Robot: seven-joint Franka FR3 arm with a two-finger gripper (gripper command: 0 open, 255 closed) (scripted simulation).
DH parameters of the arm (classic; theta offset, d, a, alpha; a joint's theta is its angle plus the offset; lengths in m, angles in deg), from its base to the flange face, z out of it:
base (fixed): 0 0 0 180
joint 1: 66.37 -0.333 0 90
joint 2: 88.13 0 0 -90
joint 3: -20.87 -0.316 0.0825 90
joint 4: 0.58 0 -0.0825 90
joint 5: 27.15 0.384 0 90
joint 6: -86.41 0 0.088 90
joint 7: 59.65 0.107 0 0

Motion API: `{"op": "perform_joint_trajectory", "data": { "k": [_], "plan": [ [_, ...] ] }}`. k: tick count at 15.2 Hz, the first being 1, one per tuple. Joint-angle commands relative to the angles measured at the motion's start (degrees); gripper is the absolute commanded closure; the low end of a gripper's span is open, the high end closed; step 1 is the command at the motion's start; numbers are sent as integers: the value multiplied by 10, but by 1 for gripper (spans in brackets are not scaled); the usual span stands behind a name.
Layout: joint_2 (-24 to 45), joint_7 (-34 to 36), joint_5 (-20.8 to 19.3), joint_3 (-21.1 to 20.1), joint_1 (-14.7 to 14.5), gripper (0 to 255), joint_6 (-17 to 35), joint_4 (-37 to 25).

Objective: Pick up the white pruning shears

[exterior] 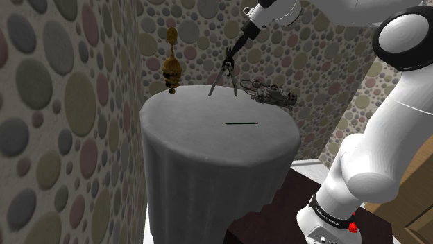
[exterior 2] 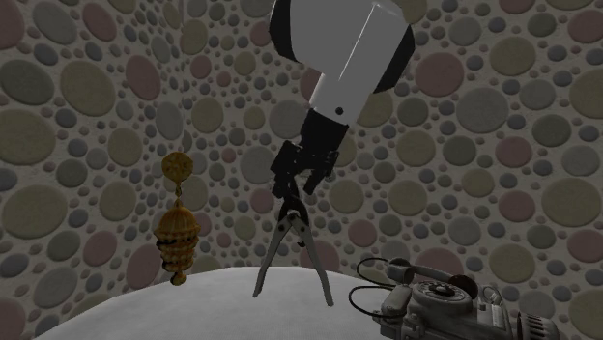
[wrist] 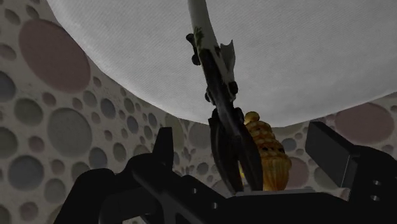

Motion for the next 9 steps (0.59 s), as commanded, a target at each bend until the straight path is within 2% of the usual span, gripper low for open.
{"op": "perform_joint_trajectory", "data": {
  "k": [1, 7, 9],
  "plan": [
    [13, -20, 15, 4, 1, 0, 5, -7],
    [8, -39, 22, 2, -1, 0, 52, 48],
    [8, -39, 22, 2, -1, 0, 52, 48]
  ]
}}
